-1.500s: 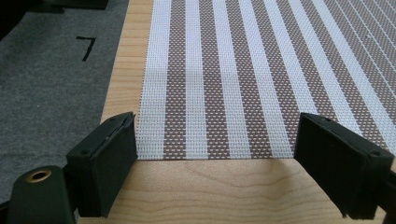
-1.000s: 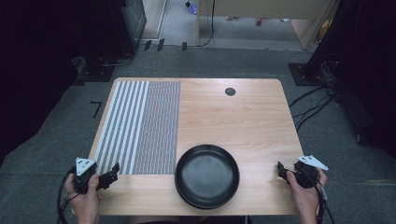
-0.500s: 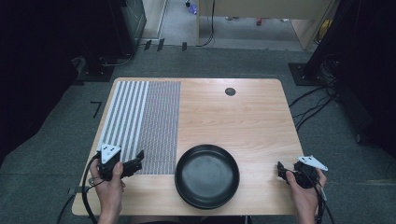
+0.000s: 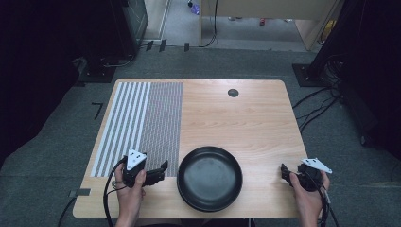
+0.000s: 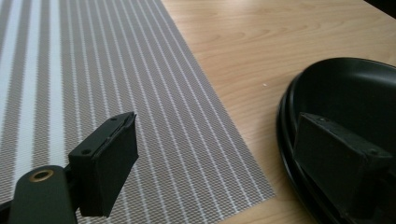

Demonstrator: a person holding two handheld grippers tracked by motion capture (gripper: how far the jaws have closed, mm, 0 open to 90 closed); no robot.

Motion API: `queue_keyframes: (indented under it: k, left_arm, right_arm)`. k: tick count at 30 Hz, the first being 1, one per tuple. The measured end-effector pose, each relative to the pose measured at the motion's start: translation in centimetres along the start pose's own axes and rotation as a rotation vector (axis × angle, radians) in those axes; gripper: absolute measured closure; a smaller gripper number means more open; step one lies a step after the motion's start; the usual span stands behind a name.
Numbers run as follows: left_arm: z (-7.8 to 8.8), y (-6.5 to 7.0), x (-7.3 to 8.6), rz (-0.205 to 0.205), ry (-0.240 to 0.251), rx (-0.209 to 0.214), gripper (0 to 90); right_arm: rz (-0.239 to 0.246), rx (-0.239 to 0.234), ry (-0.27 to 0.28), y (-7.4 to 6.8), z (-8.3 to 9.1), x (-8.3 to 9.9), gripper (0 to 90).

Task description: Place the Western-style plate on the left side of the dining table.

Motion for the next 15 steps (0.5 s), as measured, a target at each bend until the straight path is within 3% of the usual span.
queue_keyframes:
  k: [8, 9, 15]
  left_arm:
    - [-0.6, 1.5, 1.1, -0.025, -0.033, 0.035, 13.9]
    - [-0.7, 1.6, 1.2, -0.026, -0.036, 0.040, 13.9]
    - [-0.8, 2.4, 1.5, -0.043, -0.045, 0.052, 13.8]
  right_arm:
    - [-0.020, -0.029, 0.049, -1.6, 0.8, -1.0, 15.7]
    - [-0.055, -0.079, 0.088, -2.3, 1.4, -1.7, 15.4]
    - [-0.063, -0.116, 0.150, -4.5, 2.9, -3.5, 15.5]
Point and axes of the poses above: each handheld gripper's, and its own axes: z roughly backward along the jaws, x roughly out of its underside, y roughly to its right, the point moved 9 cm from there along -z, roughly forward along the jaws, and after that the axes turned 12 degrees about z, right-handed, at the moved point
